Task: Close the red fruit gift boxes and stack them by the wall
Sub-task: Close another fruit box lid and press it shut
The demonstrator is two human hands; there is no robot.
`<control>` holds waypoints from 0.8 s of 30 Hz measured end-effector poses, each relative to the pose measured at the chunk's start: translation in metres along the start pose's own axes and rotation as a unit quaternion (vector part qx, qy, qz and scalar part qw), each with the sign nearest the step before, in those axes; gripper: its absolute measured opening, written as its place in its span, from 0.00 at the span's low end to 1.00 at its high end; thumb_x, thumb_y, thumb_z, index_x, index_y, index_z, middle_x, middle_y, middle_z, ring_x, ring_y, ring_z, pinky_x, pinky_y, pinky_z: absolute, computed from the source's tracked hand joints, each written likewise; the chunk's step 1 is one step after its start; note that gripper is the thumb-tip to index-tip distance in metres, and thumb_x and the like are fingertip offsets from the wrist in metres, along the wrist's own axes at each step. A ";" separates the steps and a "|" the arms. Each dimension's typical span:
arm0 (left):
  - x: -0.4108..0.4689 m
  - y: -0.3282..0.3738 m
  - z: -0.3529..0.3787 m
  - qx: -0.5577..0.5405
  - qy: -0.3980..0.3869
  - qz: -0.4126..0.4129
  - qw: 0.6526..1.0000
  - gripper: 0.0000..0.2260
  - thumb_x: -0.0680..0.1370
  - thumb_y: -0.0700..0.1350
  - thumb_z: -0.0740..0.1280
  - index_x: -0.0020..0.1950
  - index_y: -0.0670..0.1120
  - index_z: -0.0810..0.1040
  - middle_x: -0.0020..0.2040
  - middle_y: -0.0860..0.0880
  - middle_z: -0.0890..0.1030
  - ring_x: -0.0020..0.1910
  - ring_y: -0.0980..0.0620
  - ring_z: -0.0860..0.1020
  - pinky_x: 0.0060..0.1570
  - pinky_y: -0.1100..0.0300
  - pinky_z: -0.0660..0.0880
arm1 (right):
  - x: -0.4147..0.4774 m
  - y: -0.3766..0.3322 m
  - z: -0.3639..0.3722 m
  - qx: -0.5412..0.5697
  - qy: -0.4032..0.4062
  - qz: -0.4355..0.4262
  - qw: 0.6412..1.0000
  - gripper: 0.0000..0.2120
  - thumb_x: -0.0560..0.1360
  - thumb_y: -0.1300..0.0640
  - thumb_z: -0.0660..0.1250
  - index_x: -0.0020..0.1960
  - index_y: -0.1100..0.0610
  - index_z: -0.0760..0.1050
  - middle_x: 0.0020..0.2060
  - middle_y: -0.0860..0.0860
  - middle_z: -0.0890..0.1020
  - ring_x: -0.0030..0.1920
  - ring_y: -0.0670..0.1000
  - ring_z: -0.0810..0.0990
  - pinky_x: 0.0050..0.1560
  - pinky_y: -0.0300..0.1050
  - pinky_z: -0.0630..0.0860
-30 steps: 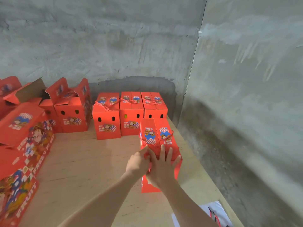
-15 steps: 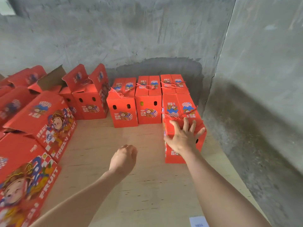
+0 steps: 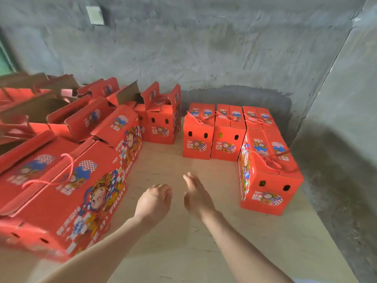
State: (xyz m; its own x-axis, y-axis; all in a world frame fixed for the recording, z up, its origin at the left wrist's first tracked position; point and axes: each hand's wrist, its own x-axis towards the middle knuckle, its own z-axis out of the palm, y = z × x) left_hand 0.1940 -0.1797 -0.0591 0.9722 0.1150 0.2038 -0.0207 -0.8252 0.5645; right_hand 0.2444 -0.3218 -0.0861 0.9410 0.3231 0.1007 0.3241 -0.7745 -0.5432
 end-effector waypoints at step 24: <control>-0.055 -0.219 -0.204 0.016 -0.016 -0.121 0.992 0.19 0.77 0.36 0.57 0.67 0.47 0.73 0.66 0.46 0.75 0.64 0.46 0.72 0.57 0.61 0.68 | -0.033 -0.277 0.149 0.063 -0.079 -0.001 0.995 0.40 0.77 0.43 0.61 0.78 0.58 0.43 0.77 0.59 0.41 0.76 0.58 0.55 0.69 0.49 0.64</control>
State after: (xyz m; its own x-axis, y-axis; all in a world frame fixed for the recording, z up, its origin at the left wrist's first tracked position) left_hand 0.0972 0.1073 -0.0301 0.9548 0.2949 0.0384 0.2218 -0.7922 0.5686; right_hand 0.1091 -0.0369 -0.0630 0.9100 0.4138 -0.0248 0.3021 -0.7029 -0.6440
